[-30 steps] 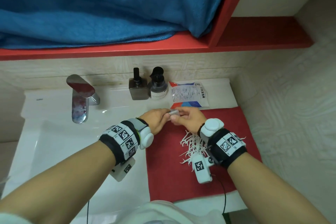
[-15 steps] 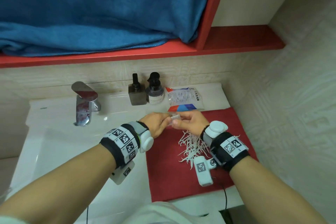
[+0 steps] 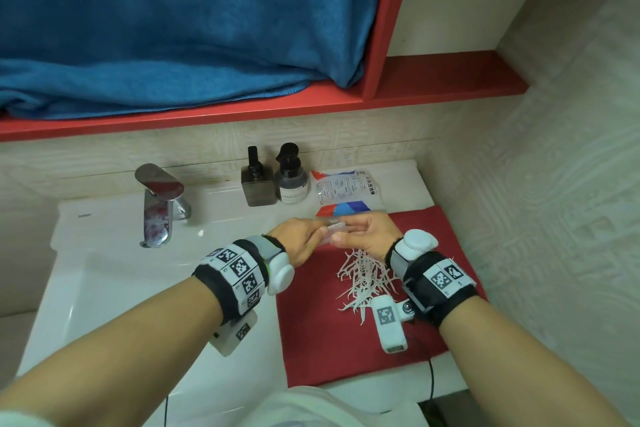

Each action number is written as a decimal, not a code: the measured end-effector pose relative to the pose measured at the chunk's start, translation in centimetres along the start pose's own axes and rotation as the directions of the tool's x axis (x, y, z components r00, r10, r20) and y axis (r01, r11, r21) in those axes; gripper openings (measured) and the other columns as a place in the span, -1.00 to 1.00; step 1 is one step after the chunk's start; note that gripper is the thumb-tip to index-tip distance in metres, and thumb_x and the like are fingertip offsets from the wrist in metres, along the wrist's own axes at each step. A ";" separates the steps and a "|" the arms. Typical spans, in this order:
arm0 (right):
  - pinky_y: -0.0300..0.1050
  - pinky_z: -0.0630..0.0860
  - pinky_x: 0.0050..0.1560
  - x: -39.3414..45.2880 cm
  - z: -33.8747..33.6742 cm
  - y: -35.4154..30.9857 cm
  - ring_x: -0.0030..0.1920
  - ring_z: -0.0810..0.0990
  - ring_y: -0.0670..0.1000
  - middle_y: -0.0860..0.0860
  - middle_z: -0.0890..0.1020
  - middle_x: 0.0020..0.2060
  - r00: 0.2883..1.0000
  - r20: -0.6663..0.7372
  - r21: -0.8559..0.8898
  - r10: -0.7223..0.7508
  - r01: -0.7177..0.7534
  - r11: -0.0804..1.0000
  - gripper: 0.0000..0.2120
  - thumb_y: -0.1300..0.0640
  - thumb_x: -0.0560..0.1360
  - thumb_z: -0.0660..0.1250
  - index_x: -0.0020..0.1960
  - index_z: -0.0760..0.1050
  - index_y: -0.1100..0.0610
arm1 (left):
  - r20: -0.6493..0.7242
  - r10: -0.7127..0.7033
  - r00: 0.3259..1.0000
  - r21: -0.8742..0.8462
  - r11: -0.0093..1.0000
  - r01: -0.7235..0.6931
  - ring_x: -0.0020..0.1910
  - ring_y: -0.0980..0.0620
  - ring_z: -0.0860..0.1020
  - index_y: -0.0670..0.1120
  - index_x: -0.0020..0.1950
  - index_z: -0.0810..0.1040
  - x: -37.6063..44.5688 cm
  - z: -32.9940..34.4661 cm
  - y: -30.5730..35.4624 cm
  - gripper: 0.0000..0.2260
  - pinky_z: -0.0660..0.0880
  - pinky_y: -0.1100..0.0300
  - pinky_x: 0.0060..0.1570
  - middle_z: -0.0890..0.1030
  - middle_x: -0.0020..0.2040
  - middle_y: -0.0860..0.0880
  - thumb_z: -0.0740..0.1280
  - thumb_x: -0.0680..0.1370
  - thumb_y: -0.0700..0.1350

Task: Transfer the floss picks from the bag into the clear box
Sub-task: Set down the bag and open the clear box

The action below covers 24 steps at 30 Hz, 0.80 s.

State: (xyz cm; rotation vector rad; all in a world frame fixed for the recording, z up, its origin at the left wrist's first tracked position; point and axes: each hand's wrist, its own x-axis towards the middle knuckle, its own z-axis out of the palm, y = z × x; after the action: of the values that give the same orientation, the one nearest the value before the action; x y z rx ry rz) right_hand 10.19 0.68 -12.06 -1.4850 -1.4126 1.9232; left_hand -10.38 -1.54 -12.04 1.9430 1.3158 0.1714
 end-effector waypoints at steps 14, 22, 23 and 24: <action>0.00 0.58 0.20 -2.7 1.1 -2.3 0.00 0.70 -0.07 0.03 0.73 -0.04 0.987 -0.159 -0.103 -0.037 0.021 0.995 -0.15 -0.10 0.00 0.70 0.21 0.59 0.20 | -0.011 0.036 0.999 0.110 0.993 -0.035 0.21 -0.12 0.51 0.02 0.48 0.28 -1.2 -1.9 3.7 -0.56 0.40 0.06 0.20 0.53 0.26 -0.12 -0.03 0.64 0.12; 0.05 0.60 0.15 -6.6 1.0 -2.0 -0.01 0.71 -0.01 0.05 0.72 -0.01 0.976 -0.205 -0.066 -0.079 0.066 0.996 -0.44 0.25 0.16 0.67 0.13 0.63 0.09 | -0.050 0.036 0.998 0.145 0.989 -0.028 0.16 -0.10 0.56 0.05 0.40 0.40 -1.8 -2.1 6.4 -0.58 0.46 0.05 0.18 0.61 0.20 -0.10 -0.04 0.65 0.12; 0.04 0.61 0.15 -7.2 0.8 -1.7 -0.01 0.71 -0.01 0.05 0.71 0.01 0.972 -0.225 -0.054 -0.071 0.061 0.997 -0.42 0.26 0.17 0.67 0.16 0.62 0.10 | -0.031 0.044 0.999 0.144 0.989 -0.039 0.18 -0.10 0.55 0.04 0.40 0.40 -1.7 -1.9 6.8 -0.59 0.45 0.05 0.20 0.60 0.22 -0.09 -0.04 0.65 0.12; 0.03 0.61 0.14 -8.1 0.4 -1.1 0.01 0.70 -0.02 0.04 0.70 0.05 0.966 -0.249 -0.044 -0.066 0.057 0.997 -0.38 0.26 0.17 0.67 0.20 0.59 0.12 | -0.010 0.061 0.998 0.144 0.988 -0.059 0.20 -0.10 0.54 0.04 0.41 0.39 -1.7 -1.4 7.6 -0.59 0.44 0.05 0.21 0.59 0.24 -0.09 -0.03 0.65 0.11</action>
State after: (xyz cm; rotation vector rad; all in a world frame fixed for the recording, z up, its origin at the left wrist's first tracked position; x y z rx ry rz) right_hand 12.79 -5.06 -6.77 -1.6158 -1.3678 1.6144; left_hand -6.23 -3.50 -5.56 2.1074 1.3108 0.1237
